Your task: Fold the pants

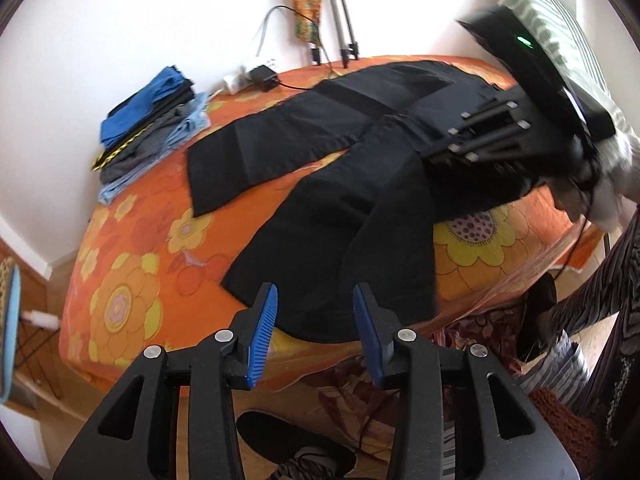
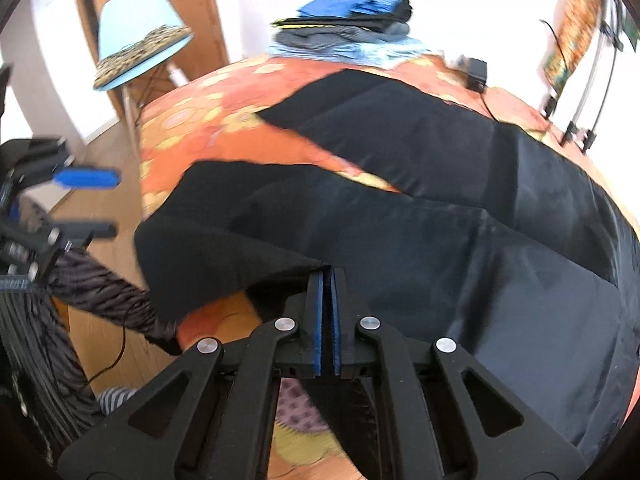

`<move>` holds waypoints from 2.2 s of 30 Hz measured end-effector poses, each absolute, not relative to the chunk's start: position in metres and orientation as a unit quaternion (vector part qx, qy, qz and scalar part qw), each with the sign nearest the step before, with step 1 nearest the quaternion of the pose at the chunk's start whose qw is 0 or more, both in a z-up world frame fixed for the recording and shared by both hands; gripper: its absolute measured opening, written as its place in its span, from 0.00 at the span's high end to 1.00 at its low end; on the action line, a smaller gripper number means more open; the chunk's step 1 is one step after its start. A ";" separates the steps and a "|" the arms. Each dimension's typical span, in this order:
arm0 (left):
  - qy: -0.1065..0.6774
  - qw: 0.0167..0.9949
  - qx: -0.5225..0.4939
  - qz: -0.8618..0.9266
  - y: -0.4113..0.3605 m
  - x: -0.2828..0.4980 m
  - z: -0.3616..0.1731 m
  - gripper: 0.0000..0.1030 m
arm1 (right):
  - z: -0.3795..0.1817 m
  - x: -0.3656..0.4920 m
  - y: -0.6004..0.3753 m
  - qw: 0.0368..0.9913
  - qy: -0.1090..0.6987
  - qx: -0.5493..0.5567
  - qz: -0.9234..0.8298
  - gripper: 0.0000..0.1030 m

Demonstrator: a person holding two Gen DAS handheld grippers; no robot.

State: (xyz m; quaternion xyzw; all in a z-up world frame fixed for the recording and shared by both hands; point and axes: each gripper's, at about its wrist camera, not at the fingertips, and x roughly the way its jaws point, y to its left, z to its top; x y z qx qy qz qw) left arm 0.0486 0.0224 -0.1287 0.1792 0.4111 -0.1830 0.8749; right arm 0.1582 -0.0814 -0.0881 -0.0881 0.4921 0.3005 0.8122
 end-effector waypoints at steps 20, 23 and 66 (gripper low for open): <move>0.362 0.814 0.369 -0.266 -0.060 0.037 -0.171 0.57 | -0.123 0.213 -0.118 0.789 0.545 0.012 0.284 0.96; 0.377 0.815 0.357 -0.257 -0.054 0.052 -0.175 0.58 | -0.122 0.215 -0.125 0.790 0.543 0.018 0.285 0.96; 0.350 0.867 0.244 -0.258 -0.017 0.145 -0.114 0.39 | -0.119 0.219 -0.117 0.788 0.534 -0.011 0.305 0.74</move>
